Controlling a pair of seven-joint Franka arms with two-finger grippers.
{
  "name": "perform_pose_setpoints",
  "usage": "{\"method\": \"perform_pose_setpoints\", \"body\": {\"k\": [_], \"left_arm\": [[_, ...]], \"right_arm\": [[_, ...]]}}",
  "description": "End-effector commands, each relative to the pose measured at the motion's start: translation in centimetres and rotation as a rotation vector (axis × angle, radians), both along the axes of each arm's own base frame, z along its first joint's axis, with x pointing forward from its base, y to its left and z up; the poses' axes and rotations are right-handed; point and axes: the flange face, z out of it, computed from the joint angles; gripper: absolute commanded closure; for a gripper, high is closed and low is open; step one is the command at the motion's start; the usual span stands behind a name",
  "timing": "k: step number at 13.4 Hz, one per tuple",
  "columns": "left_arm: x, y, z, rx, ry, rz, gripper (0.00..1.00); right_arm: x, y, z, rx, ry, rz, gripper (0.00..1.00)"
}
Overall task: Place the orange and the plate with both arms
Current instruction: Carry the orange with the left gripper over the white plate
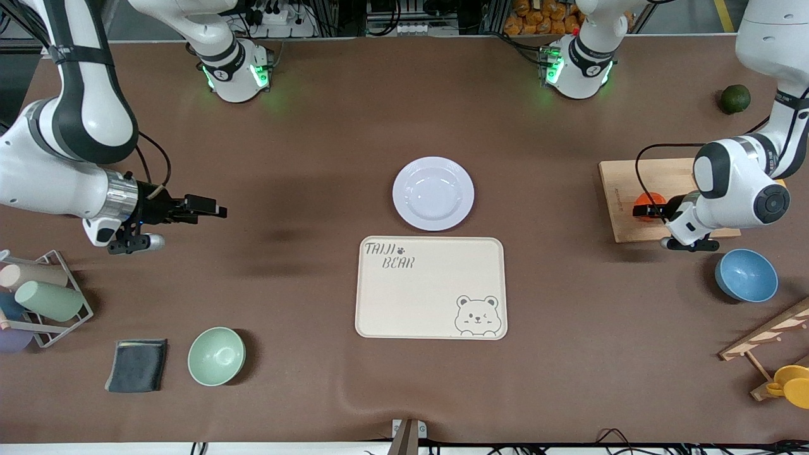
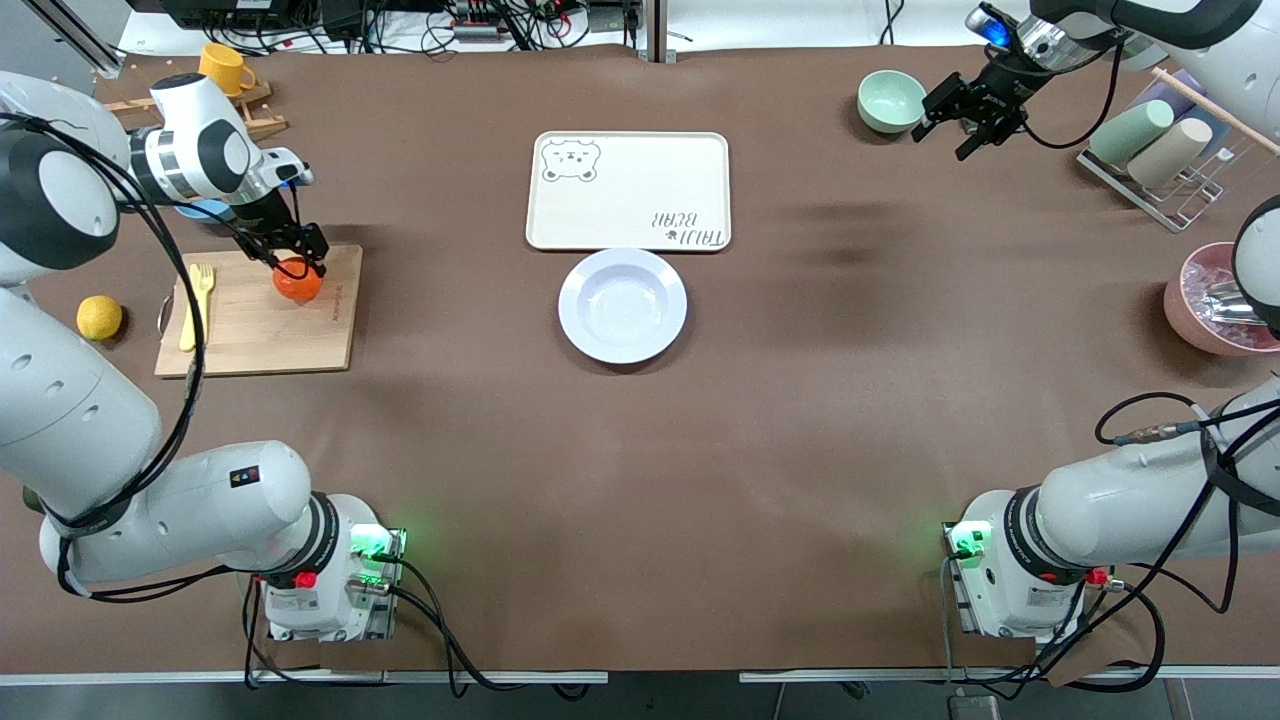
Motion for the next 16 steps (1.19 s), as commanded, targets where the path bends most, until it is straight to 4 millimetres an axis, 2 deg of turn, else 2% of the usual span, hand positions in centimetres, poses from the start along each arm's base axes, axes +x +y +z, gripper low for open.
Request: {"method": "perform_pose_setpoints", "body": {"k": [1, 3, 5, 8, 9, 11, 13, 16], "left_arm": [[-1.0, 0.1, 1.6, 0.034, -0.022, -0.064, 0.87], [-0.9, 0.3, 2.3, 0.04, -0.03, -0.07, 0.88], [-0.3, 0.0, 4.0, 0.048, -0.058, -0.084, 0.88], [1.6, -3.5, 7.1, 0.048, -0.104, -0.133, 0.9], [2.3, -5.1, 7.9, 0.045, -0.109, -0.144, 0.9], [3.8, -8.9, 9.9, 0.056, -0.136, -0.108, 0.9], [4.7, -13.2, 11.3, 0.063, -0.149, -0.066, 0.9], [4.5, -20.2, 12.4, 0.056, -0.14, -0.019, 0.9]], "right_arm": [[-0.7, 1.4, -1.7, 0.045, -0.005, -0.023, 0.0], [-0.9, 2.1, -2.9, 0.056, -0.02, -0.036, 0.0], [-0.9, 2.9, -3.8, 0.077, -0.017, -0.048, 0.0], [-1.3, 4.6, -6.1, 0.176, -0.016, -0.071, 0.0], [-1.4, 4.6, -6.8, 0.188, -0.024, -0.098, 0.0], [-2.0, 6.9, -7.9, 0.225, -0.009, -0.108, 0.0], [-2.0, 7.5, -9.5, 0.279, 0.012, -0.136, 0.0], [-2.9, 8.0, -12.5, 0.385, -0.001, -0.131, 0.0]]}}
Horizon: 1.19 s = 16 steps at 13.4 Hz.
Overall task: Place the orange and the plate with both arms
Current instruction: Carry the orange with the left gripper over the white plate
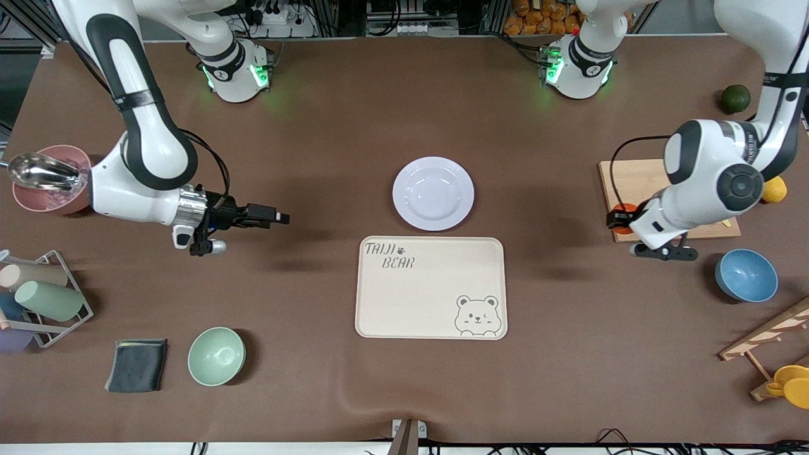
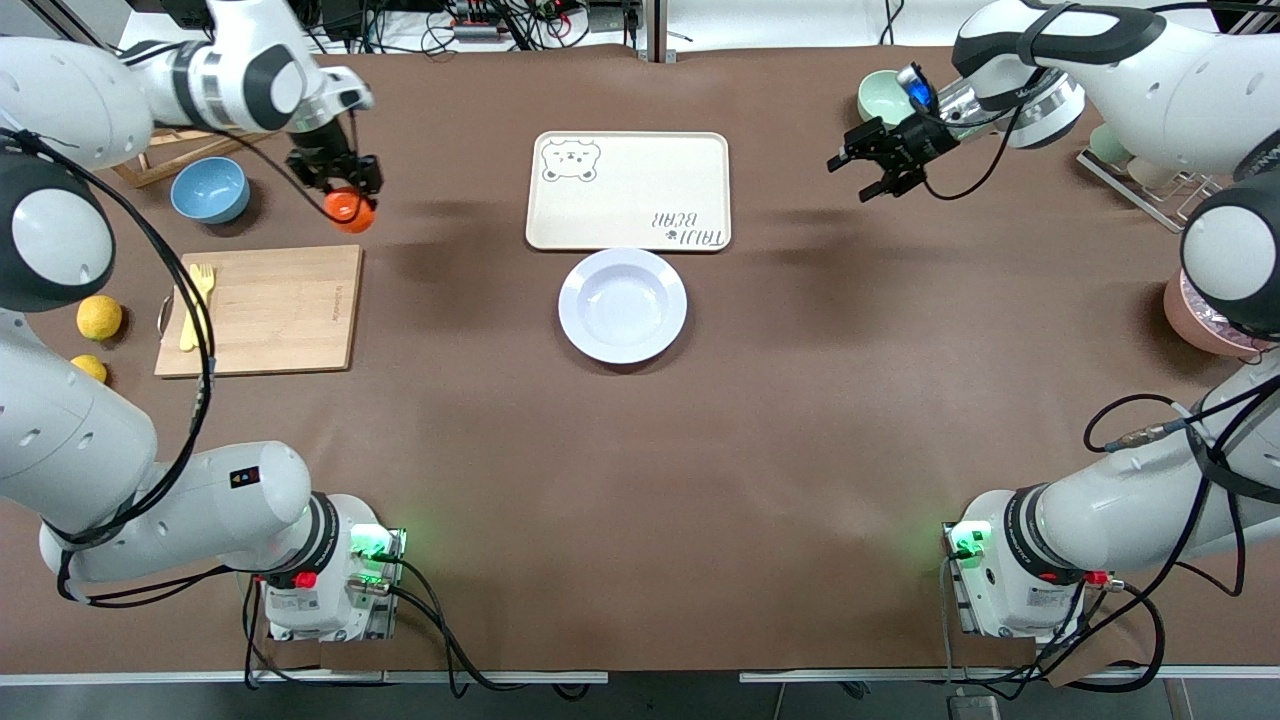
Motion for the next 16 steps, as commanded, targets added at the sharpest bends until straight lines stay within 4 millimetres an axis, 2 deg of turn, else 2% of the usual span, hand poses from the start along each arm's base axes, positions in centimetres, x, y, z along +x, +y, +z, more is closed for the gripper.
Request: {"method": "perform_pose_setpoints", "body": {"k": [1, 4, 6, 10, 13, 14, 16], "left_arm": [[-0.2, -5.8, 1.3, 0.004, 0.005, 0.053, 0.9], [-0.8, -13.9, 2.5, -0.016, 0.002, 0.128, 0.9], [-1.9, -19.4, 2.3, -0.021, 0.012, 0.159, 0.9], [-4.8, -28.9, 0.3, -0.017, 0.051, 0.198, 0.9], [-6.5, -35.9, -0.9, -0.032, 0.075, 0.236, 0.9], [-7.2, -37.9, -1.6, -0.035, 0.087, 0.243, 0.9], [-8.5, -40.2, -3.6, -0.006, 0.093, 0.242, 0.9]], "right_arm": [[-0.8, 0.5, -2.3, 0.081, -0.016, -0.009, 0.0], [-1.5, 1.8, -3.6, 0.134, 0.028, -0.004, 0.0], [-2.0, 3.1, -4.8, 0.173, 0.065, -0.014, 0.0], [-3.2, 6.7, -6.5, 0.201, 0.104, -0.008, 0.0], [-4.1, 8.4, -8.1, 0.23, 0.096, -0.004, 0.0], [-4.2, 8.6, -8.9, 0.248, 0.082, -0.01, 0.0], [-5.0, 10.7, -9.6, 0.276, 0.076, -0.015, 0.0]]}}
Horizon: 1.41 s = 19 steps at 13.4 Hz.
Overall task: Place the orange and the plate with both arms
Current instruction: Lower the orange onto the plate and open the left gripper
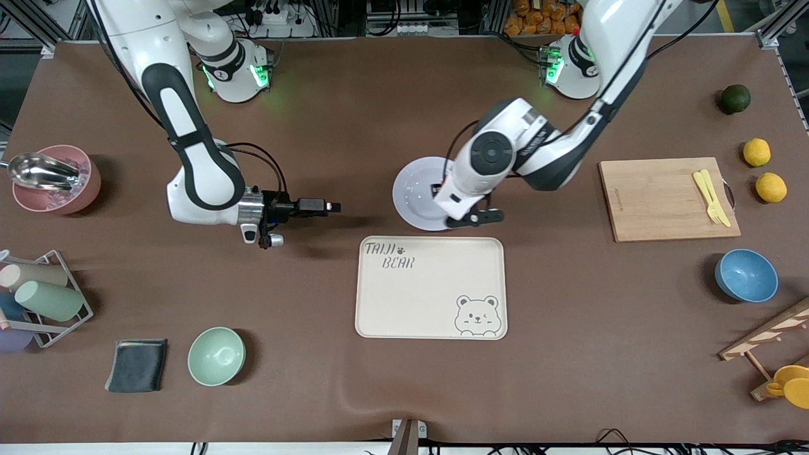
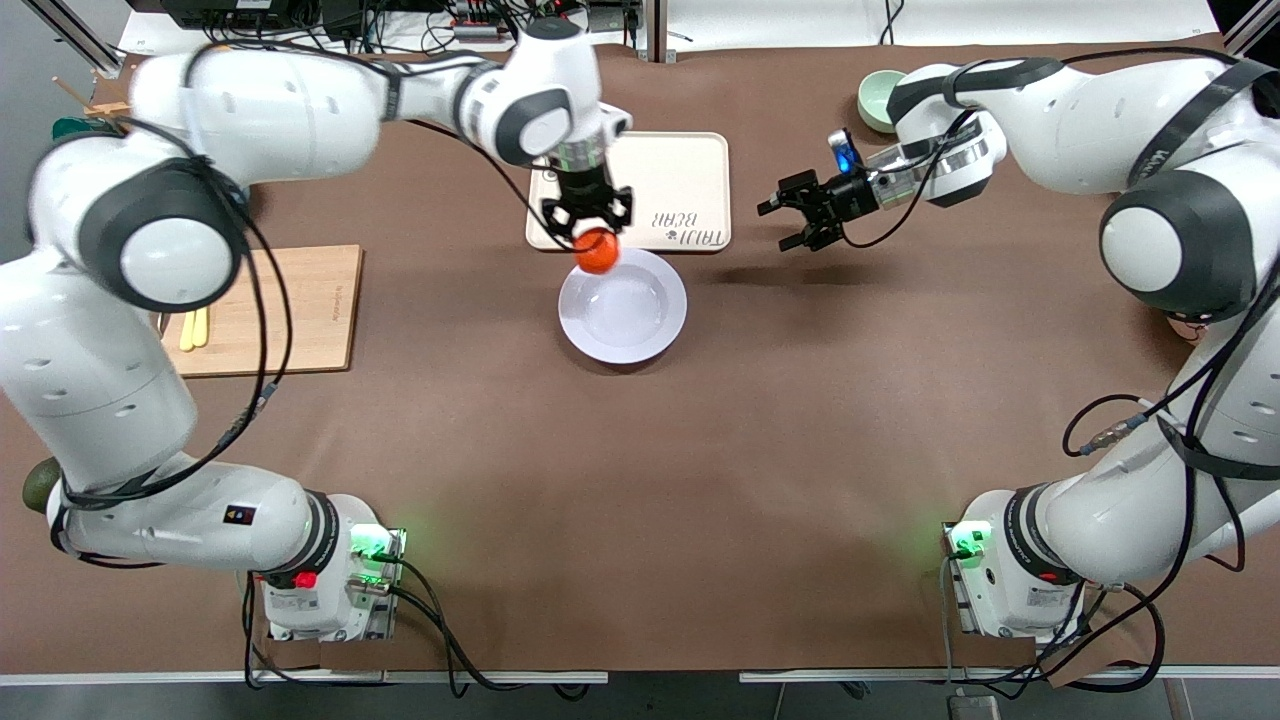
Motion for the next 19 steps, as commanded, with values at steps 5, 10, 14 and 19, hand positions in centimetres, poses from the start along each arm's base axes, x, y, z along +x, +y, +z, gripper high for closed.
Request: {"method": "perform_pose_setpoints", "body": {"k": [5, 10, 14, 19], "left_arm": [[-1.6, -3.4, -5.9, 0.101, 0.01, -0.011, 0.81], [-1.8, -3.6, -6.0, 0.112, 0.01, 0.02, 0.0], [-0.9, -2.9, -5.2, 0.111, 0.001, 0.035, 0.0], [4.0, 0.9, -1.4, 0.092, -0.061, 0.128, 0.0]], "right_arm": [[-1.9, 4.0, -2.5, 0.005, -0.041, -0.016, 0.0], [-3.1, 5.9, -3.8, 0.009, -0.058, -0.03, 0.0], [-4.1, 7.0, -5.2, 0.022, -0.064, -0.034, 0.0], [-5.5, 9.3, -6.1, 0.059, -0.075, -0.068, 0.11]]}}
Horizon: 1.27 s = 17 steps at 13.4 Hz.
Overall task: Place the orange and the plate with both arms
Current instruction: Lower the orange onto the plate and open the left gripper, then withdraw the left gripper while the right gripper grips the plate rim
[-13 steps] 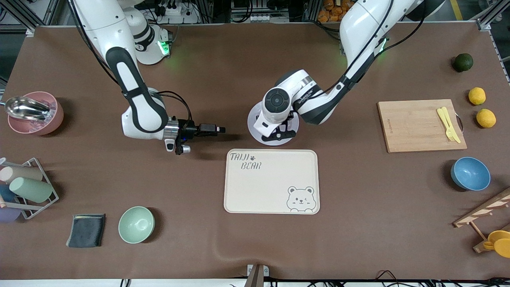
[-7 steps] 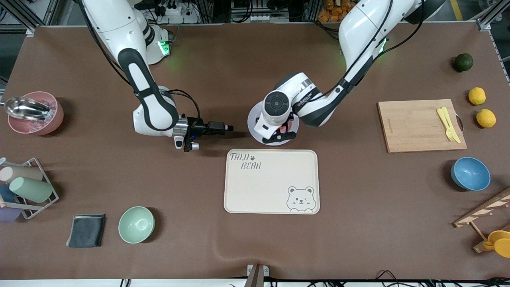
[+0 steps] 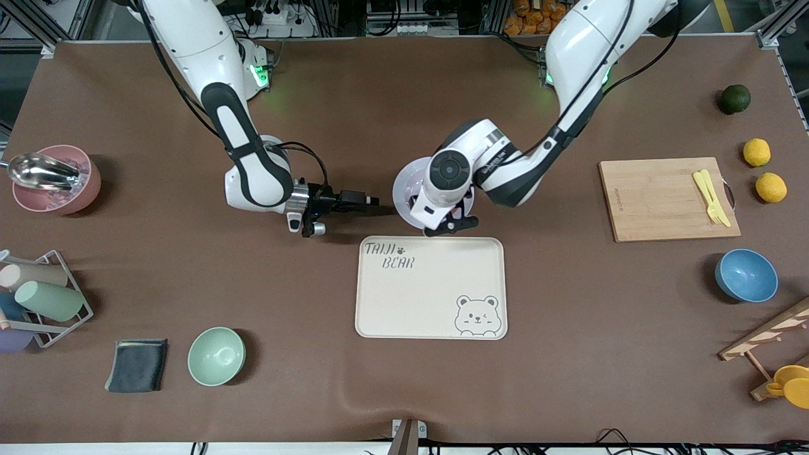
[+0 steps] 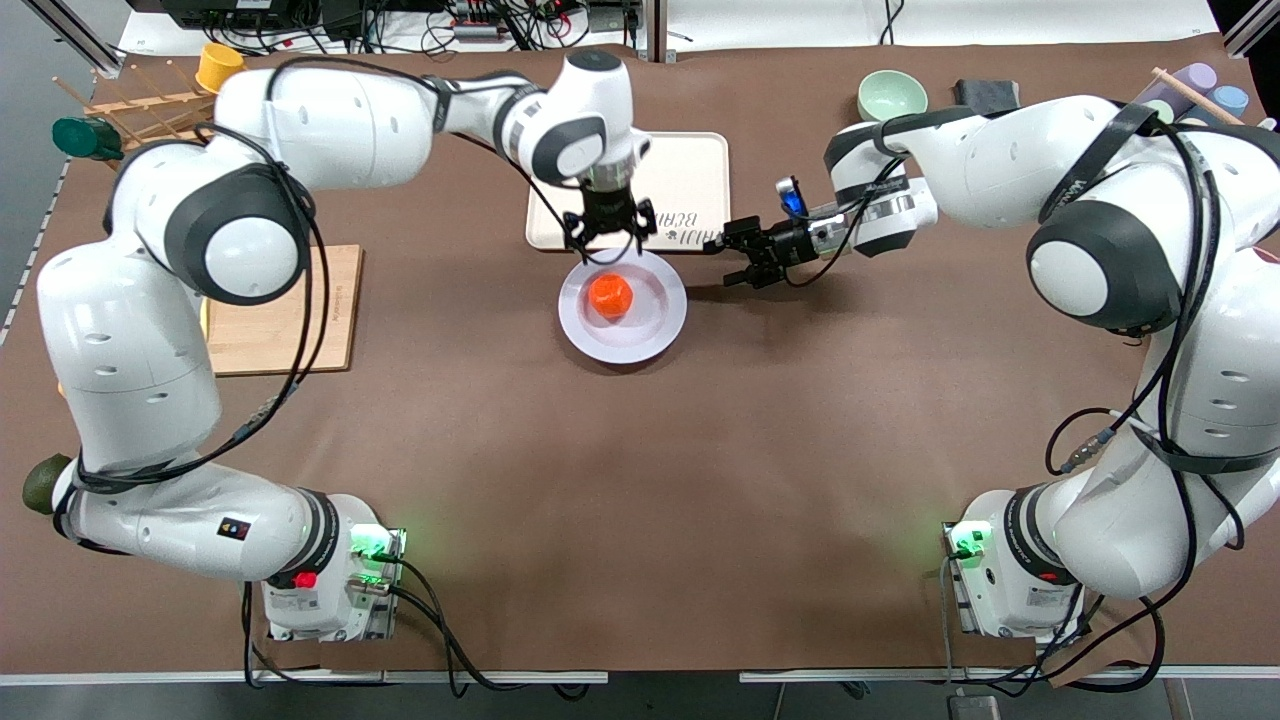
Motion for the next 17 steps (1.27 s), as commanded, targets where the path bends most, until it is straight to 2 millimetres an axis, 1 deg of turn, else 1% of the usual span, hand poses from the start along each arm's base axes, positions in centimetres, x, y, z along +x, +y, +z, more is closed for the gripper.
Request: {"method": "perform_pose_setpoints", "body": {"k": [1, 2, 3, 4, 5, 6, 7, 8, 9, 10, 11, 13, 15, 16, 17], "left_arm": [[2.8, 2.9, 3.6, 0.015, -0.062, 0.056, 0.0], [4.2, 4.5, 4.8, 0.014, -0.088, 0.078, 0.0], [5.5, 6.2, 6.0, 0.014, -0.112, 0.099, 0.0], [6.8, 7.7, 6.7, 0.02, -0.138, 0.114, 0.0], [8.0, 9.4, 7.6, 0.031, -0.168, 0.116, 0.0], [9.1, 11.3, 8.3, 0.042, -0.192, 0.124, 0.0], [9.7, 12.7, 9.6, 0.045, -0.211, 0.126, 0.0], [10.1, 14.0, 10.5, 0.055, -0.211, 0.115, 0.0], [10.5, 15.1, 11.5, 0.063, -0.215, 0.102, 0.0], [10.9, 16.5, 12.3, 0.068, -0.218, 0.092, 0.0], [11.4, 18.0, 13.1, 0.068, -0.227, 0.086, 0.0], [12.1, 20.5, 13.9, 0.076, -0.226, 0.073, 0.0], [12.5, 23.1, 14.4, 0.091, -0.201, 0.011, 0.0], [12.8, 25.1, 15.4, 0.086, -0.202, -0.012, 0.0], [13.3, 27.0, 15.9, 0.08, -0.203, -0.025, 0.0]], "right_arm": [[-1.0, 1.6, -0.9, 0.017, -0.023, -0.018, 0.15], [-1.6, 2.4, -1.1, 0.018, -0.019, -0.023, 0.18], [-1.9, 2.7, -1.4, -0.001, -0.017, -0.029, 0.23], [-2.2, 3.1, -1.7, -0.022, -0.02, -0.031, 0.26], [-2.7, 3.7, -1.8, -0.022, -0.017, -0.03, 0.31], [-3.0, 3.9, -2.1, -0.023, -0.011, -0.035, 0.33], [-2.9, 3.9, -2.3, -0.023, -0.012, -0.039, 0.34], [-3.2, 4.0, -2.6, -0.023, -0.014, -0.041, 0.38], [-3.7, 4.7, -2.7, -0.014, -0.011, -0.045, 0.41], [-4.1, 5.4, -2.6, -0.008, -0.008, -0.05, 0.47], [-4.4, 5.7, -2.7, -0.016, -0.009, -0.055, 0.52], [-4.7, 6.0, -2.7, -0.033, -0.023, -0.056, 0.65], [-5.1, 6.4, -2.8, -0.025, -0.04, -0.06, 0.89], [-5.3, 6.7, -2.8, -0.022, -0.042, -0.063, 1.0], [-5.3, 6.7, -2.7, -0.019, -0.038, -0.071, 1.0]]}}
